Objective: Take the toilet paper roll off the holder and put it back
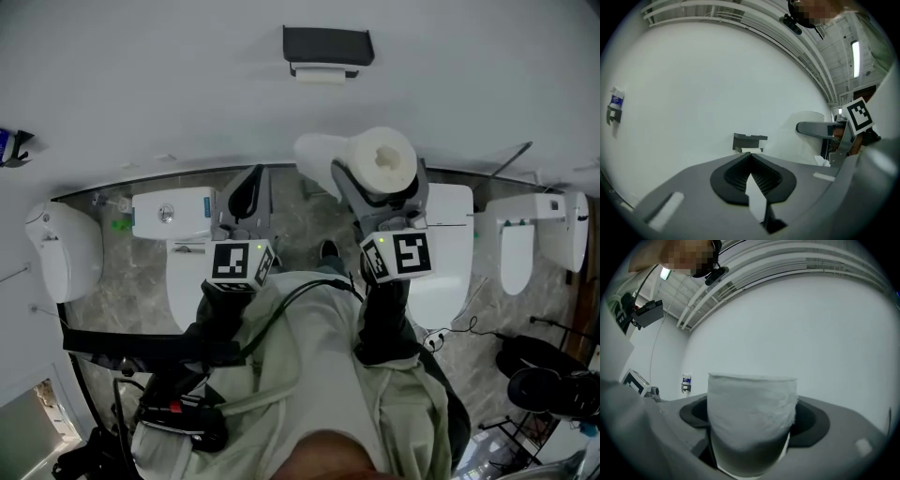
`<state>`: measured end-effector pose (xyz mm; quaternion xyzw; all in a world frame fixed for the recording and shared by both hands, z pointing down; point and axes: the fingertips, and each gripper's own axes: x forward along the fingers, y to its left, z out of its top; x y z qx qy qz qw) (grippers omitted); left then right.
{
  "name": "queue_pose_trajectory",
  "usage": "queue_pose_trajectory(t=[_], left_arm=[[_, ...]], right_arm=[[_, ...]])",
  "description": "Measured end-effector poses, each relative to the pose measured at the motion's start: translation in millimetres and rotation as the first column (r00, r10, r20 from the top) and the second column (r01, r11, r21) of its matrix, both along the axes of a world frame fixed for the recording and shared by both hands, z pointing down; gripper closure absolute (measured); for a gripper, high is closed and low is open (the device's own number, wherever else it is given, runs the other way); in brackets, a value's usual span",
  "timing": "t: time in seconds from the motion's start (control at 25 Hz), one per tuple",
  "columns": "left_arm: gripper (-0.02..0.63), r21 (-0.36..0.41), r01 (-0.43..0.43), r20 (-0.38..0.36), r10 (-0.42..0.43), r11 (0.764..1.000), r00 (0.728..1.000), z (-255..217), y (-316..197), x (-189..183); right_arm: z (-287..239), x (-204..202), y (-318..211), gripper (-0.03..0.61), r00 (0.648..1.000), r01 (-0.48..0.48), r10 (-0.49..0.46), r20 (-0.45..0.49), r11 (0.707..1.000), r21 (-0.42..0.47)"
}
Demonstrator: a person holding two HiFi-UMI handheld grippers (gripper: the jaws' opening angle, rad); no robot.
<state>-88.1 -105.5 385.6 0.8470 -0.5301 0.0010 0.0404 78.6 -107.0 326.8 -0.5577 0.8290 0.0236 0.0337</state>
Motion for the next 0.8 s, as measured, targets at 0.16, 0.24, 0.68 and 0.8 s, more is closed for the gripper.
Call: queue_pose_trajectory(t=[0.16, 0.24, 0.68, 0.8], left_arm=[[0.607, 0.004, 0.005, 0.0, -0.005, 1.0, 1.0, -3, 0, -4], [0.607, 0.005, 0.001, -0.003, -0.001, 1.0, 1.0, -4, 1, -2], [0.607, 0.001, -0.029, -0.006, 0.029, 1.0, 1.0, -2, 7, 9], [0.607, -0.004, -0.034, -0.004, 0.034, 0.999, 0.999, 1, 7, 10]], right_arm=[[4, -2, -1, 0.11, 1.0, 0.0, 0.0, 0.0, 1.0, -0.007], [4, -2, -2, 0.11, 1.0, 0.001, -0.001, 0.001, 1.0, -0.005], [9, -1, -1, 0.11, 1.0, 0.0, 0.0, -0.004, 1.0, -0.022], [11, 0, 0, 0.11, 1.0, -0.003, 0.002, -0.002, 1.0, -0.03]])
